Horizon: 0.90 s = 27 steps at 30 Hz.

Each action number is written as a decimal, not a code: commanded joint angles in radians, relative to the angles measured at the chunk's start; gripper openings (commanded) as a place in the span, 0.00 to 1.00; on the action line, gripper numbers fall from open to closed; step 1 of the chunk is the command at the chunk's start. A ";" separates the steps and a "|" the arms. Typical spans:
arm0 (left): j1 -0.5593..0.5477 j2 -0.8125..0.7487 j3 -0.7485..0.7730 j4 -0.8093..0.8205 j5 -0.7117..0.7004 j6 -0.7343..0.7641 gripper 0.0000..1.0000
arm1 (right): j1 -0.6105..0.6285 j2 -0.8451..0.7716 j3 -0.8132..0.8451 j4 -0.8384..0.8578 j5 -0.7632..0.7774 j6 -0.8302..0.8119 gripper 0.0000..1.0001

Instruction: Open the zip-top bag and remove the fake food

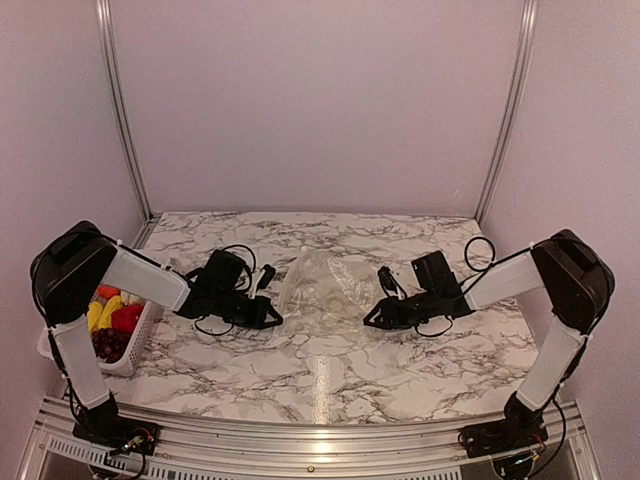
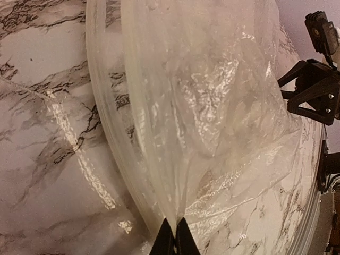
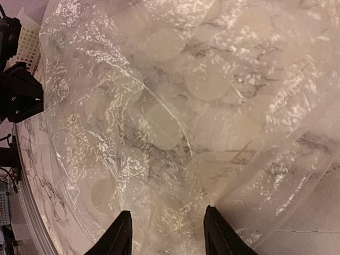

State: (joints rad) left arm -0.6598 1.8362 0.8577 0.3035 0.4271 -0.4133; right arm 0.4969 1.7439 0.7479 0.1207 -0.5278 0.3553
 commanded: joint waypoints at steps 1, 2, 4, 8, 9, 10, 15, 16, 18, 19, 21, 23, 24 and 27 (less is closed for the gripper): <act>0.009 0.070 0.026 -0.134 -0.044 0.022 0.00 | 0.009 0.049 -0.007 -0.066 0.096 -0.053 0.45; 0.009 0.071 0.025 -0.137 -0.047 0.024 0.00 | 0.009 0.045 -0.012 -0.066 0.094 -0.058 0.45; 0.009 0.053 0.021 -0.141 -0.059 0.026 0.08 | 0.009 0.020 -0.018 -0.065 0.079 -0.062 0.47; 0.022 -0.041 0.029 -0.180 -0.082 0.053 0.50 | 0.008 -0.080 -0.010 -0.093 0.064 -0.088 0.56; 0.029 -0.084 0.035 -0.200 -0.083 0.065 0.60 | 0.007 -0.115 -0.004 -0.104 0.060 -0.097 0.59; 0.039 -0.118 0.044 -0.224 -0.090 0.072 0.69 | 0.003 -0.149 0.003 -0.114 0.059 -0.100 0.62; 0.139 -0.289 0.080 -0.334 -0.096 0.086 0.99 | -0.043 -0.323 0.039 -0.173 0.051 -0.113 0.97; 0.165 -0.318 0.089 -0.358 -0.087 0.083 0.99 | -0.057 -0.354 0.048 -0.182 0.047 -0.116 0.98; 0.216 -0.373 0.125 -0.420 -0.079 0.087 0.99 | -0.092 -0.410 0.069 -0.199 0.046 -0.122 0.99; 0.241 -0.396 0.141 -0.450 -0.089 0.089 0.99 | -0.109 -0.439 0.080 -0.203 0.043 -0.128 0.99; 0.278 -0.439 0.172 -0.500 -0.117 0.092 0.99 | -0.139 -0.491 0.100 -0.203 0.056 -0.138 0.99; 0.308 -0.481 0.196 -0.546 -0.171 0.090 0.99 | -0.163 -0.520 0.121 -0.208 0.069 -0.152 0.99; 0.324 -0.503 0.201 -0.560 -0.193 0.085 0.99 | -0.171 -0.532 0.130 -0.210 0.084 -0.156 0.99; 0.359 -0.575 0.196 -0.599 -0.275 0.092 0.99 | -0.186 -0.561 0.123 -0.192 0.098 -0.158 0.99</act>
State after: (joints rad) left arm -0.3363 1.3399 1.0458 -0.1516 0.2691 -0.3389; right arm 0.3351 1.2102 0.8516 -0.0532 -0.4637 0.2226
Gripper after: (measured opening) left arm 0.989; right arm 0.986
